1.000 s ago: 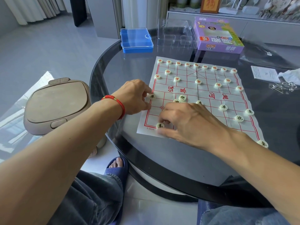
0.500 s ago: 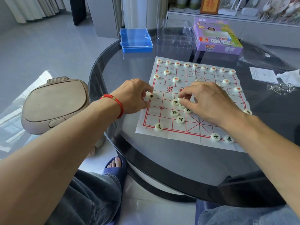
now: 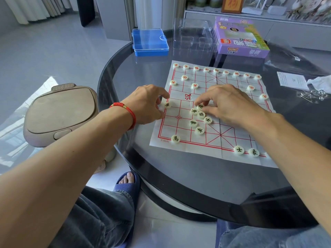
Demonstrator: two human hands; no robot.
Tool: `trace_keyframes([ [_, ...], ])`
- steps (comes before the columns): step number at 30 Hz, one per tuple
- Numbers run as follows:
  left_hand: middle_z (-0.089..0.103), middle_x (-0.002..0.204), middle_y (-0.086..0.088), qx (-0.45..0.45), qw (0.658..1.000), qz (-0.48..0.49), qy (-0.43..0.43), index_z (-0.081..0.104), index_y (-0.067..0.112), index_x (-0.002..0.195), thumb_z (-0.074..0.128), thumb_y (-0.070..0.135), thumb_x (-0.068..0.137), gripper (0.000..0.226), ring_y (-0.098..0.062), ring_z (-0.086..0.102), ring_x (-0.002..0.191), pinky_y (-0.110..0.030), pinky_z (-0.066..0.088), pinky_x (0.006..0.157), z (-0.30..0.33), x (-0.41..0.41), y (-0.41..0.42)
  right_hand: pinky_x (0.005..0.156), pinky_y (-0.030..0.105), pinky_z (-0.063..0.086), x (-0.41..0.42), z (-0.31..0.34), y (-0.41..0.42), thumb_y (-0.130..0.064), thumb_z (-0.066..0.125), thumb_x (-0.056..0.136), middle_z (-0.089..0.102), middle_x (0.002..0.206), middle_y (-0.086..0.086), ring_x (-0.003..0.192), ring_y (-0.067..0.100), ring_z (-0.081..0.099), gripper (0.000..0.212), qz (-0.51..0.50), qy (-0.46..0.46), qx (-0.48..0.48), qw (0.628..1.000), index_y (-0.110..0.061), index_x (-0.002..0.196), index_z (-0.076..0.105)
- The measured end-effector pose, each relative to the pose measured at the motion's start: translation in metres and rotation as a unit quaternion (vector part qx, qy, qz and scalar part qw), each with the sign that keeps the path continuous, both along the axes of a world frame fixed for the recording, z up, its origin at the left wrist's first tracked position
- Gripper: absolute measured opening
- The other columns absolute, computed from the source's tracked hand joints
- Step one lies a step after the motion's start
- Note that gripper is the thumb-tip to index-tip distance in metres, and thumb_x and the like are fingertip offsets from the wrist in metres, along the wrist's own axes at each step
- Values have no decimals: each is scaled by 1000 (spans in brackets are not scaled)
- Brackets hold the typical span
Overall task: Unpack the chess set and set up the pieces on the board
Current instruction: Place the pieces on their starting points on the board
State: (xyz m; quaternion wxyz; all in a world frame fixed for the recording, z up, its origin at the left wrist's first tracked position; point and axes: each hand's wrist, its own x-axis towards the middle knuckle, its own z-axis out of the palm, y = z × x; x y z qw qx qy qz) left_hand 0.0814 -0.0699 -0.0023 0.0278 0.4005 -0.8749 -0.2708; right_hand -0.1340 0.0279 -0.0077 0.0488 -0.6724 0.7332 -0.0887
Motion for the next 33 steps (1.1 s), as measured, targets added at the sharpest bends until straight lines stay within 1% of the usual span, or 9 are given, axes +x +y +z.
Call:
trace_keyframes([
  [4, 57, 135, -5, 1, 1000, 4, 2, 51, 22, 143, 73, 22, 88, 60, -18, 58, 95, -37, 54, 94, 1, 0, 1, 81, 33, 40, -1, 3, 0, -29, 72, 94, 63, 105, -9, 92, 12, 50, 28, 5, 12, -5, 1000, -32, 122, 71],
  [6, 57, 136, -6, -2, 1000, 3, 1, 51, 22, 143, 74, 22, 88, 60, -18, 59, 96, -37, 54, 94, 1, 0, 1, 81, 33, 40, -2, 7, 3, -29, 71, 95, 60, 102, -10, 85, 9, 48, 29, 8, 9, -23, 1000, -31, 124, 70],
  [8, 56, 136, -6, -3, 1000, 4, 1, 51, 22, 142, 74, 21, 87, 60, -18, 59, 96, -37, 55, 93, 0, 0, 2, 79, 28, 38, 2, 10, 7, -29, 69, 96, 58, 97, -13, 74, 0, 44, 29, 30, -16, -41, 999, -29, 125, 70],
  [10, 56, 137, -6, -6, 1000, 4, 1, 51, 22, 142, 74, 21, 87, 60, -18, 58, 95, -37, 55, 93, 0, -1, 2, 72, 19, 34, 14, 11, 10, -29, 67, 96, 57, 97, -14, 70, -7, 41, 28, 67, -40, -40, 996, -27, 124, 70],
  [13, 56, 137, -6, -9, 1000, 7, 1, 52, 21, 141, 75, 21, 86, 60, -19, 60, 98, -38, 55, 93, 0, -1, 2, 71, 20, 36, 32, 7, 8, -29, 66, 96, 59, 100, -13, 77, -2, 45, 24, 117, -39, -16, 992, -26, 119, 70],
  [16, 56, 135, -6, -11, 1000, 7, 3, 53, 21, 140, 75, 20, 86, 58, -21, 63, 101, -34, 55, 91, -1, 0, 2, 77, 29, 43, 41, 5, 2, -30, 65, 96, 61, 106, -9, 91, 9, 50, 24, 131, -20, 9, 991, -27, 119, 68],
  [21, 57, 134, -6, -8, 1000, 8, 3, 54, 21, 140, 76, 19, 86, 58, -22, 64, 101, -33, 55, 90, -3, 0, 0, 82, 41, 53, 44, 6, -2, -31, 64, 96, 59, 104, -8, 98, 17, 56, 23, 131, -3, 28, 991, -31, 119, 68],
  [28, 57, 134, -6, -6, 1000, 7, 7, 55, 22, 139, 76, 19, 86, 57, -18, 61, 95, -32, 55, 89, -3, -1, -2, 76, 35, 48, 43, 4, -5, -33, 64, 98, 58, 103, -7, 97, 16, 54, 25, 140, -1, 37, 989, -34, 122, 68],
  [33, 58, 133, -6, -11, 1000, 5, 10, 56, 21, 138, 77, 18, 85, 57, -17, 60, 95, -29, 53, 86, -4, 0, -3, 80, 36, 48, 42, 6, -3, -36, 63, 98, 58, 105, -8, 98, 13, 53, 32, 145, 3, 27, 989, -35, 130, 64],
])
